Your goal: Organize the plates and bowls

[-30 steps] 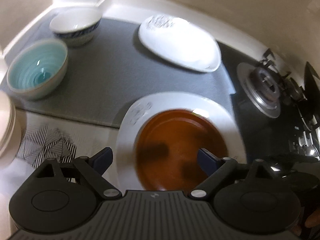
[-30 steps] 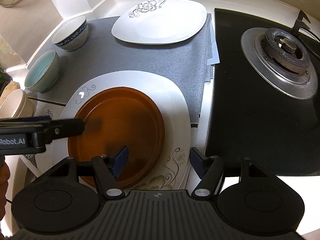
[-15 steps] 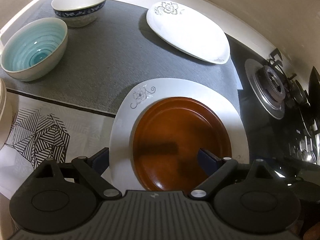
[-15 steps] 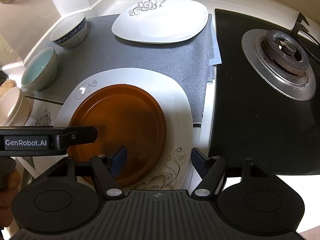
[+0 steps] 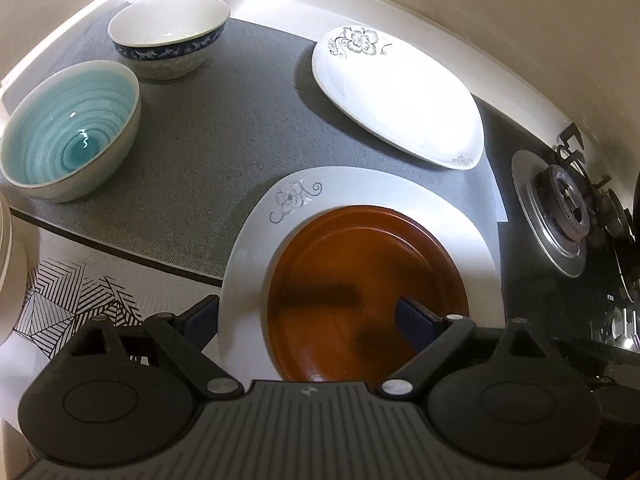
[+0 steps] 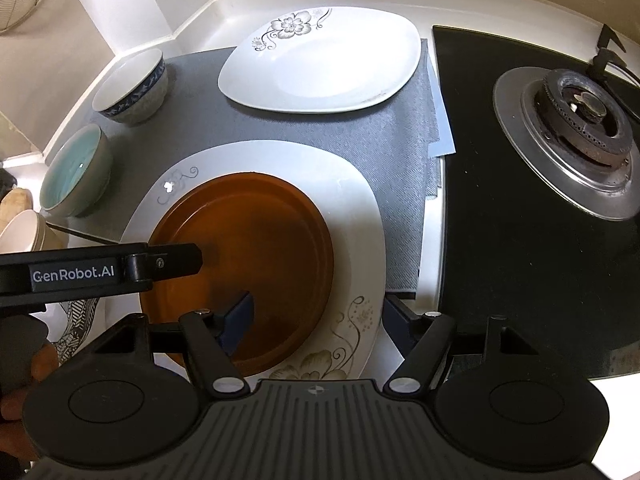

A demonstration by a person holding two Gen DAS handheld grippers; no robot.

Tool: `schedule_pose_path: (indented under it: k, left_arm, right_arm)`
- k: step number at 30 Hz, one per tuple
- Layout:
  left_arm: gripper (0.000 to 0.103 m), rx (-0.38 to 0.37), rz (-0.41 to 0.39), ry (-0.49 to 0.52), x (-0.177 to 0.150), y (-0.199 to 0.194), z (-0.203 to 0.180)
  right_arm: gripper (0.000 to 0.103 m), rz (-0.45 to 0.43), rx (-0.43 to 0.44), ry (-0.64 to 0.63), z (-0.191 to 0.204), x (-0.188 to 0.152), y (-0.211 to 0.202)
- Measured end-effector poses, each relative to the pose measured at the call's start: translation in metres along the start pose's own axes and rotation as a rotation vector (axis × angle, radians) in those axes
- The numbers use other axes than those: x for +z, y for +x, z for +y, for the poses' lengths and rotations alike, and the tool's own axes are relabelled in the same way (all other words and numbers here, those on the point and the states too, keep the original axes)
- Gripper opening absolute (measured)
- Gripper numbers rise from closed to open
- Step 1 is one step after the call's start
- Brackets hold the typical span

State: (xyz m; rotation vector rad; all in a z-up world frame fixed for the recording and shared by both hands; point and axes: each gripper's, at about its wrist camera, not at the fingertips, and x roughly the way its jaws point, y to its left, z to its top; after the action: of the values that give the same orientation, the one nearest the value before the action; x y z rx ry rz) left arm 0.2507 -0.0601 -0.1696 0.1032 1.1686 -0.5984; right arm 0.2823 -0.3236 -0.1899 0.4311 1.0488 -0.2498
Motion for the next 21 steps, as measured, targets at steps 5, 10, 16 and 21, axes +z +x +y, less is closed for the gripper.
schedule_pose_path:
  k: [5,10,16,21]
  left_arm:
    - [0.095,0.016,0.001,0.018,-0.001,-0.003,0.0]
    - [0.096,0.073,-0.021,0.048,-0.005,-0.014,-0.002]
    - [0.096,0.109,-0.042,0.047,-0.012,-0.035,0.005]
    - [0.103,0.142,-0.062,0.057,-0.02,-0.051,0.002]
  right_arm:
    - [0.072,-0.003,0.032,-0.01,-0.007,0.0,-0.002]
    - [0.076,-0.023,0.016,-0.02,-0.009,0.001,-0.01]
    - [0.079,-0.051,0.012,0.001,-0.015,0.001,-0.022]
    - [0.079,-0.072,0.039,0.001,-0.011,-0.002,-0.036]
